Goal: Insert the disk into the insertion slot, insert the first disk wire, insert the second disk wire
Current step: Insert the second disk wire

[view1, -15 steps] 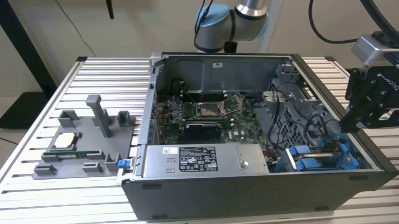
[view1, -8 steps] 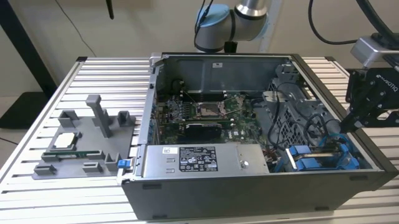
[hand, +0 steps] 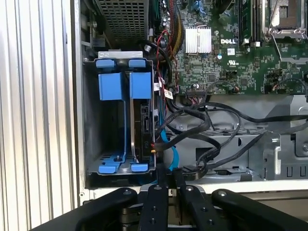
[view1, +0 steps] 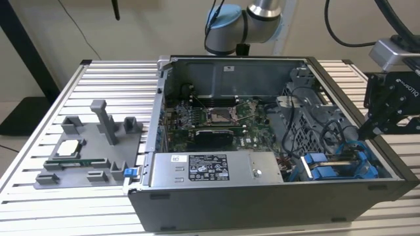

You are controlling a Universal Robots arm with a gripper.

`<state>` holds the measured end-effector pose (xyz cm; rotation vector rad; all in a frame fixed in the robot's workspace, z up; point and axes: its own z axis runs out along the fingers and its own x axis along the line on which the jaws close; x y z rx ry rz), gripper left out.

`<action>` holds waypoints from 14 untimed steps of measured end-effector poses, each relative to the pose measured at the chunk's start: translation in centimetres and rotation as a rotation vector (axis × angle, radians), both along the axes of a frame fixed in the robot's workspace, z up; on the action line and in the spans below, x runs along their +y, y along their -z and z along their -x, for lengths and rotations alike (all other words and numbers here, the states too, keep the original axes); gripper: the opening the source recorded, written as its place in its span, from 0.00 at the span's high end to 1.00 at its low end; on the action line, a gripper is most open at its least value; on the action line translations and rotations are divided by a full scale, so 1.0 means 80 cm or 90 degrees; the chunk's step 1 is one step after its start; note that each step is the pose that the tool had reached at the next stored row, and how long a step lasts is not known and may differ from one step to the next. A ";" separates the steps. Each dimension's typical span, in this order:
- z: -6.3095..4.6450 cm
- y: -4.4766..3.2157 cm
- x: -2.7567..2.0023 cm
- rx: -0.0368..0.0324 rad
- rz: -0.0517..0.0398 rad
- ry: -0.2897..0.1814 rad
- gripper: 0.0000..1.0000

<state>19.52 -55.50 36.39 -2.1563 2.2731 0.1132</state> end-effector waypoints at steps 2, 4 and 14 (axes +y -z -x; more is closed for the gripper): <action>0.000 -0.0051 0.0001 0.0000 -0.0001 0.000 1.00; 0.001 -0.0148 0.0003 0.0000 -0.0001 0.000 1.00; 0.027 -0.0301 0.0029 0.0001 -0.0001 0.000 1.00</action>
